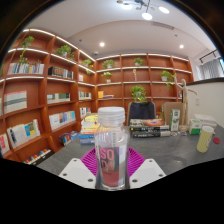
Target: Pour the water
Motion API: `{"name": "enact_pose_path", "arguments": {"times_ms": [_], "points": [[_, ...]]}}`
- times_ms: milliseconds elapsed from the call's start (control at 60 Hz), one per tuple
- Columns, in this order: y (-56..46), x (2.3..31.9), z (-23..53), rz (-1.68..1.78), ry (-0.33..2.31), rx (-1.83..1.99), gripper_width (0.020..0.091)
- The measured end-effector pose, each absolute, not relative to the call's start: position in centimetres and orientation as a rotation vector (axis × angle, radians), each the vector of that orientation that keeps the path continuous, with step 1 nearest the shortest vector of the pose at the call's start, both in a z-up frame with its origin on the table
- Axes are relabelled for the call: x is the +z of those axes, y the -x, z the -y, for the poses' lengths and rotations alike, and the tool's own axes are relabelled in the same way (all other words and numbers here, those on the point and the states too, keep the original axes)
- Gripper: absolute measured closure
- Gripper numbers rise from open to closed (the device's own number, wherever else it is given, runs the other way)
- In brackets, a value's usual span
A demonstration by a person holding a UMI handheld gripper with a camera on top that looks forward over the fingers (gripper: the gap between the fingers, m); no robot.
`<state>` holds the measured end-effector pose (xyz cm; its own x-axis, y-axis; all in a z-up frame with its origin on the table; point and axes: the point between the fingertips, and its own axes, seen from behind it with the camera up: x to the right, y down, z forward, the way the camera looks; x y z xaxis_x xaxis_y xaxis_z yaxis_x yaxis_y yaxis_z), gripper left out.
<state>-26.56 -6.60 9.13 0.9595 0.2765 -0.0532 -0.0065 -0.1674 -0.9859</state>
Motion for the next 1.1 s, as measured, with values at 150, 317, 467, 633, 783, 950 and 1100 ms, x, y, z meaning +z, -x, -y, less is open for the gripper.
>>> {"name": "enact_pose_path", "arguments": {"times_ms": [150, 317, 467, 633, 783, 950, 1100], "points": [[24.2, 9.1, 5.7, 0.111, 1.761, 0.265, 0.0741], [18.3, 11.3, 3.8, -0.179, 1.745, 0.433, 0.074], [11.0, 13.7, 1.1, -0.505, 1.639, 0.639, 0.0742], [3.8, 15.6, -1.4, -0.857, 1.476, 0.873, 0.0741], [-0.7, 16.9, -4.3, -1.082, 1.274, 1.112, 0.074], [-3.1, 17.3, -6.7, -1.319, 1.039, 1.387, 0.0742], [-4.1, 17.0, -7.5, -1.456, 0.874, 1.524, 0.0742]]}}
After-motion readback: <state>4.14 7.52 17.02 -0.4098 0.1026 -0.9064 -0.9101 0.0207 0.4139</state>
